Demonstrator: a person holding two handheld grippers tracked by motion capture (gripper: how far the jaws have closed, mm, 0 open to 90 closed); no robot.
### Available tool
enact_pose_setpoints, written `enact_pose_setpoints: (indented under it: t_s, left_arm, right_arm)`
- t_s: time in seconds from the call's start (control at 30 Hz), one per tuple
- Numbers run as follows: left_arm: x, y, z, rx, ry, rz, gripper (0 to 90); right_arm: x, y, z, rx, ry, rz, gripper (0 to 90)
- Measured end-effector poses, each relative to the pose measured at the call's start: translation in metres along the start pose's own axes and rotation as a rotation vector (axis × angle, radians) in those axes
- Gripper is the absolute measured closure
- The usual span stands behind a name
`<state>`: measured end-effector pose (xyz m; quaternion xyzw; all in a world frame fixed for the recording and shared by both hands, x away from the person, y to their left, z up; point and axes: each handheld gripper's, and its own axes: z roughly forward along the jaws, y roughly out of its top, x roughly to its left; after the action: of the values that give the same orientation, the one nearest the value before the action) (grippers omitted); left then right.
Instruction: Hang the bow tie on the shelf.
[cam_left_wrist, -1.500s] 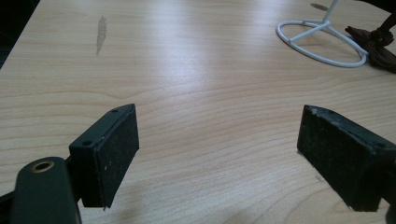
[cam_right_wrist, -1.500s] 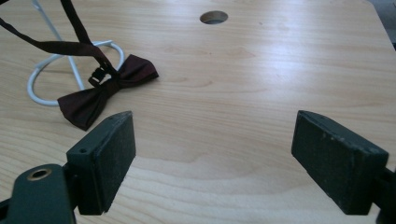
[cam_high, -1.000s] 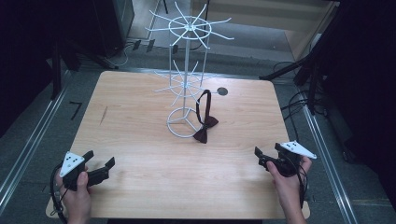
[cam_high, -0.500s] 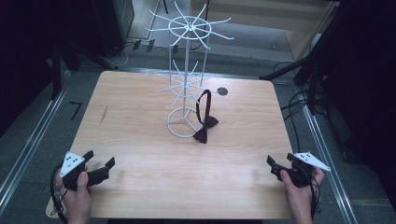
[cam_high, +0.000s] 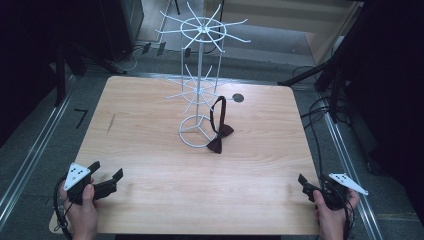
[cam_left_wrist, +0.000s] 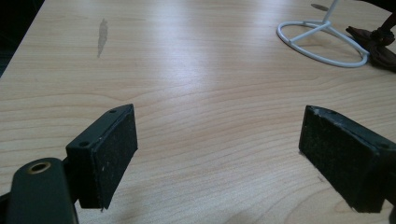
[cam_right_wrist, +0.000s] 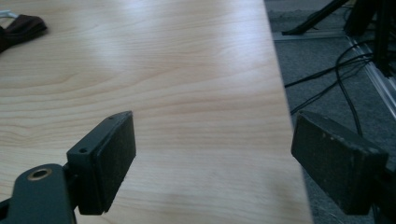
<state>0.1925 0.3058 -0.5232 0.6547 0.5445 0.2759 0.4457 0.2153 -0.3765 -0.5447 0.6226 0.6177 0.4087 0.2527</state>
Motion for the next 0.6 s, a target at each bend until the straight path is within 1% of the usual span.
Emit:
enact_pose_setpoints:
  t_s: [0.03, 0.1, 0.13, 0.17, 0.23, 0.27, 0.3, 0.33, 0.37, 0.43, 0.47, 0.5, 0.53, 0.57, 0.6]
  left_arm:
    - [0.0, 0.0, 0.0, 0.0, 0.001, 0.0, 12.3]
    - [0.0, 0.0, 0.0, 0.0, 0.001, -0.001, 12.3]
    - [0.0, 0.0, 0.0, 0.0, 0.002, 0.0, 12.3]
    - [0.0, 0.0, 0.0, 0.0, 0.002, 0.0, 12.3]
    - [0.0, 0.0, 0.0, 0.001, 0.005, 0.001, 12.2]
    - [0.0, 0.0, 0.0, 0.002, 0.006, 0.002, 12.3]
    - [-0.001, 0.0, 0.0, 0.0, 0.006, 0.003, 12.3]
    - [-0.001, 0.0, 0.0, 0.0, 0.006, 0.003, 12.2]
    - [-0.001, 0.0, 0.0, 0.001, 0.007, 0.003, 12.2]
    - [-0.001, 0.0, 0.001, 0.001, 0.007, 0.003, 12.2]
    - [-0.001, 0.0, 0.001, 0.002, 0.008, 0.003, 12.2]
    - [-0.001, 0.0, 0.001, 0.002, 0.008, 0.003, 12.1]
    - [-0.001, 0.0, 0.001, 0.002, 0.008, 0.003, 12.1]
    - [-0.001, 0.0, 0.001, 0.002, 0.008, 0.003, 12.1]
    - [-0.001, 0.0, 0.001, 0.002, 0.007, 0.004, 12.2]
  right_arm:
    - [-0.005, -0.003, -0.003, 0.0, -0.007, 0.008, 14.6]
    - [-0.007, -0.005, -0.005, 0.003, -0.008, 0.008, 14.6]
    - [-0.011, -0.007, -0.009, 0.003, -0.014, -0.012, 14.5]
    - [-0.014, -0.008, -0.011, 0.006, -0.016, -0.013, 14.6]
    - [-0.016, -0.01, -0.012, 0.006, -0.016, -0.006, 14.5]
    - [-0.019, -0.013, -0.014, 0.005, -0.022, -0.003, 14.6]
    - [-0.024, -0.016, -0.018, 0.005, -0.02, 0.028, 15.3]
    - [-0.024, -0.016, -0.018, 0.005, -0.02, 0.028, 15.3]
    - [-0.026, -0.019, -0.022, -0.014, -0.013, 0.038, 14.9]
    - [-0.027, -0.02, -0.024, -0.023, -0.013, 0.051, 15.1]
    - [-0.027, -0.02, -0.025, -0.035, -0.025, 0.054, 15.8]
    - [-0.027, -0.02, -0.025, -0.035, -0.025, 0.054, 15.8]
    - [-0.026, -0.021, -0.026, -0.048, -0.032, 0.064, 16.5]
    - [-0.026, -0.021, -0.026, -0.06, -0.025, 0.096, 16.6]
    - [-0.024, -0.021, -0.026, -0.057, -0.017, 0.105, 16.5]
